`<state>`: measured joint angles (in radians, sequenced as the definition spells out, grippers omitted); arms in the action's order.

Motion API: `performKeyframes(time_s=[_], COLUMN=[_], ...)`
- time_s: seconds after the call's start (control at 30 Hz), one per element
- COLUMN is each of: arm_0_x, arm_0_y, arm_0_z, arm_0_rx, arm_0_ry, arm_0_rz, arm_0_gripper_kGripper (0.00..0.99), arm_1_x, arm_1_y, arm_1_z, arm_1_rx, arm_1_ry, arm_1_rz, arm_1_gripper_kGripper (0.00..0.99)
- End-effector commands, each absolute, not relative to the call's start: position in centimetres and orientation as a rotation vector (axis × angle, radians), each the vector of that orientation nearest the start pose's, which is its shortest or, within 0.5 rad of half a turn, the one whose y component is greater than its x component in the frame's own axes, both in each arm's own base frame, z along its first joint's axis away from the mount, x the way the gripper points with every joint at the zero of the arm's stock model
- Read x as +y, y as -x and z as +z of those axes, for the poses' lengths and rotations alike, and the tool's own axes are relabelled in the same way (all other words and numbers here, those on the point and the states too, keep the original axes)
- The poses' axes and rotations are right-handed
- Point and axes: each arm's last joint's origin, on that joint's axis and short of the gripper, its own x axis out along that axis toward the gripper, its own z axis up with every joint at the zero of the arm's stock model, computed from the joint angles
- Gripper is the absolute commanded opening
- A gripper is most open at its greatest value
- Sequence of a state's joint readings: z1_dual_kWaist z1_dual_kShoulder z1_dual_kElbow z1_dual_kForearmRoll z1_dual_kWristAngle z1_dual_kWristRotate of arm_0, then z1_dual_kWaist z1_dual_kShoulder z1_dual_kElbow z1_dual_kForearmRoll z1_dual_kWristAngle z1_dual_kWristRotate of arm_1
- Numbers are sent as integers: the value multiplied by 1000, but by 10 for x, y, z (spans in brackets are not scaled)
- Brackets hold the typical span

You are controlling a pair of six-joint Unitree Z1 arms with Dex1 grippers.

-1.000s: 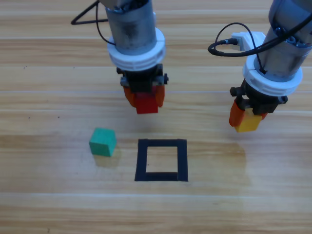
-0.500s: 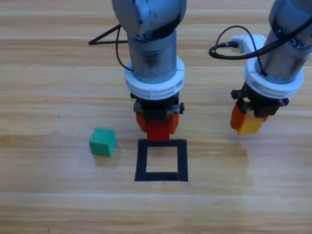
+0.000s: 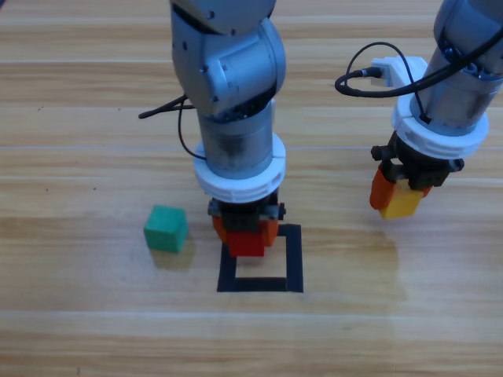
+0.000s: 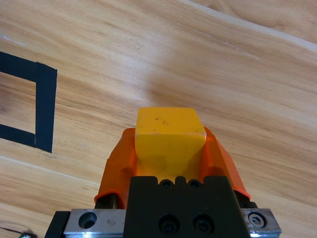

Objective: Stack the blocks in the rectangular block: red at the bottom, yellow in the middle, green on top

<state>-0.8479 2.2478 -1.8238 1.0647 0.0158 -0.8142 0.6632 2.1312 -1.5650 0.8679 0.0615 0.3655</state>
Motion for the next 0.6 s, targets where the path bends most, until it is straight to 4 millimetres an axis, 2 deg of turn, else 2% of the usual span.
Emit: performKeyframes(time_s=[0.03, 0.6], arm_0_x=[-339, -349], arm_0_y=[-289, -281], arm_0_z=[230, 222], arm_0_rx=[1478, 1453], arm_0_ry=[5, 25], arm_0_rz=[-100, -94], arm_0_gripper_kGripper=[0, 0], arm_1_x=[249, 249], arm_1_y=[-325, -325], arm_1_z=[223, 221], arm_1_rx=[1446, 1449], arm_1_ry=[122, 128], arm_1_rz=[336, 337], arm_1_gripper_kGripper=[163, 163])
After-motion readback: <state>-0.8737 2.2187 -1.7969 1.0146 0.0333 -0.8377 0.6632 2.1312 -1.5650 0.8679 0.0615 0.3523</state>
